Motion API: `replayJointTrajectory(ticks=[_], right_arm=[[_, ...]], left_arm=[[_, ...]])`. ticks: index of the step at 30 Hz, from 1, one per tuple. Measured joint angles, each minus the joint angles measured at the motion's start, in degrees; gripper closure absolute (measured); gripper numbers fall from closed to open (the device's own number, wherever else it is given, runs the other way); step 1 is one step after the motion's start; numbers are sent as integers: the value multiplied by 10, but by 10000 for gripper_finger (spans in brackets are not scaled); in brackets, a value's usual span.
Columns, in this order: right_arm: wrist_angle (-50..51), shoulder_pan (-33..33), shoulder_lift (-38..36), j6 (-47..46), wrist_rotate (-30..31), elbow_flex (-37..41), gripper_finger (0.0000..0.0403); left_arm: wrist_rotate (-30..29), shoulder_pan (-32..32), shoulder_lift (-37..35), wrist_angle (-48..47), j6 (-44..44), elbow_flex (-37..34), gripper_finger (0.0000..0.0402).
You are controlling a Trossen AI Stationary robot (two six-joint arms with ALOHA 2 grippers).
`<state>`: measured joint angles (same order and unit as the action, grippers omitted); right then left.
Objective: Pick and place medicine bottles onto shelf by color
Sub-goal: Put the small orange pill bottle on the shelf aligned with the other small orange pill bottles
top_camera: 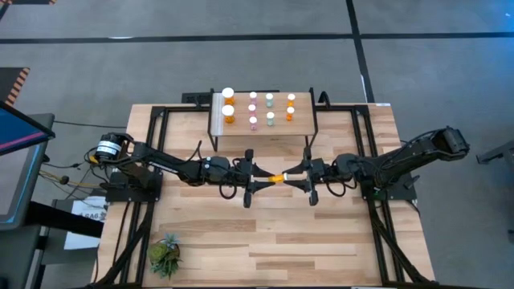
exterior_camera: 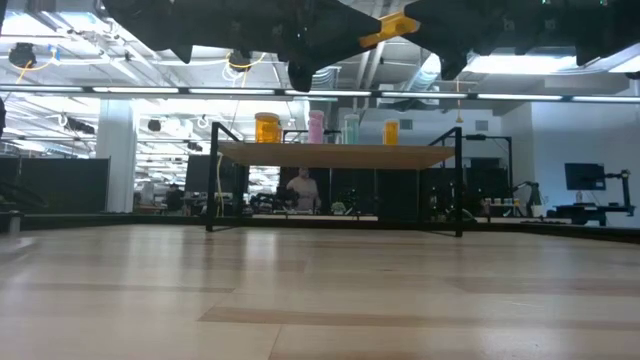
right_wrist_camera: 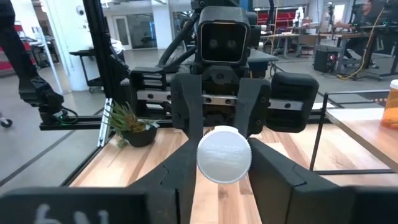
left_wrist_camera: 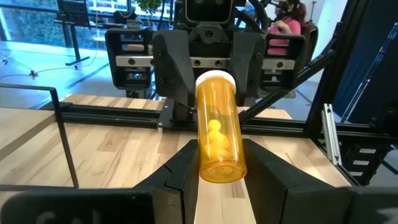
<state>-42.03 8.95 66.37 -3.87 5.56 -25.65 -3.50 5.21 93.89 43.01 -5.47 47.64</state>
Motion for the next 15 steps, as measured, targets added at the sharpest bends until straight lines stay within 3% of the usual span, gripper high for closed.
replayJointTrajectory(ticks=[6, 15], right_arm=[[0, 0, 0, 0, 0, 0, 270], [-1, 0, 0, -2, 0, 0, 257]], left_arm=[[-2, 0, 0, -1, -4, 0, 307], [-1, 0, 0, 0, -12, 0, 303]])
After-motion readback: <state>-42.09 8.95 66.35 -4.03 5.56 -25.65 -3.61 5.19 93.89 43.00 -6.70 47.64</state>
